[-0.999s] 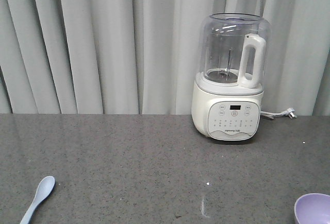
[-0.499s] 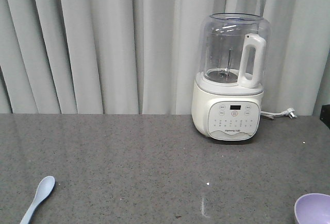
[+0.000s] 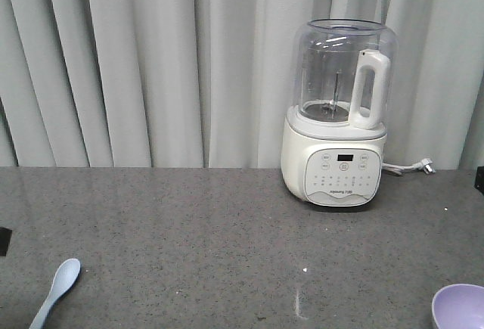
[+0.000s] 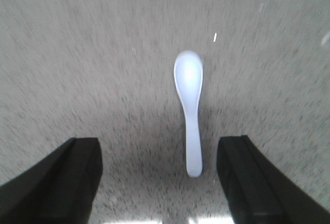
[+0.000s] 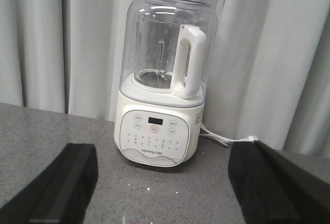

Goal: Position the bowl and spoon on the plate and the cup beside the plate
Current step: 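Grasp the pale blue spoon by its handle with the left gripper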

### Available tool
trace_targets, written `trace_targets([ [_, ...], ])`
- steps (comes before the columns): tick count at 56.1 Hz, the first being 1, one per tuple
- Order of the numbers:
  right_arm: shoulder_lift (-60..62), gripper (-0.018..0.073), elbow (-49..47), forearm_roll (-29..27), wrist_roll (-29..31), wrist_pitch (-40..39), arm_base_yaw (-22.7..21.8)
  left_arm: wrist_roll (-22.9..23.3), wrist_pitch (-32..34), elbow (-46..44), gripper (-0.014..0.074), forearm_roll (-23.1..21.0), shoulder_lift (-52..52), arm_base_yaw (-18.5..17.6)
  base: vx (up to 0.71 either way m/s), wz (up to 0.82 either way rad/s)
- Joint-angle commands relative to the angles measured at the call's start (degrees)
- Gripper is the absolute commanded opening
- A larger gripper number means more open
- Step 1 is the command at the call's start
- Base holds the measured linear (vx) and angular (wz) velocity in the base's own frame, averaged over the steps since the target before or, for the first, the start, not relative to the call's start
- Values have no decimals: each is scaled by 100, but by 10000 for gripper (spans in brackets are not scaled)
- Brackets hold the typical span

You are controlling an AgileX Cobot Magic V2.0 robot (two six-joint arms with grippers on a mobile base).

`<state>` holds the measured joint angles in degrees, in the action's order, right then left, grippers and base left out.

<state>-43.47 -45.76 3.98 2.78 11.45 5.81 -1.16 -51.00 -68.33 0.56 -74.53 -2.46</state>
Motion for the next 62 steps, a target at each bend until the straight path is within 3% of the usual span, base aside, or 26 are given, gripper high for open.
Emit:
trace_targets([
  [1,16,565,-205,30,-5,-335,-35,-9,102,-235,594,-12,-304,-20,0,0],
  [7,16,565,-205,45,-5,-295,-35,-9,181,-235,594,-150,-858,-20,0,0],
  [13,16,565,-205,49,-5,-281,-35,-81,333,-235,594,-587,-1262,-20,0,0],
  [21,-32,565,-205,70,18,-281,-35,-554,413,-241,586,-1059,-1626,-20,0,0],
  [55,-362,565,-205,160,18,-324,-35,-580,101,-832,435,-1051,-2798,-20,0,0],
  [62,-362,565,-205,203,18,-324,-35,-580,109,-832,370,-1031,-2866,-25,0,0],
])
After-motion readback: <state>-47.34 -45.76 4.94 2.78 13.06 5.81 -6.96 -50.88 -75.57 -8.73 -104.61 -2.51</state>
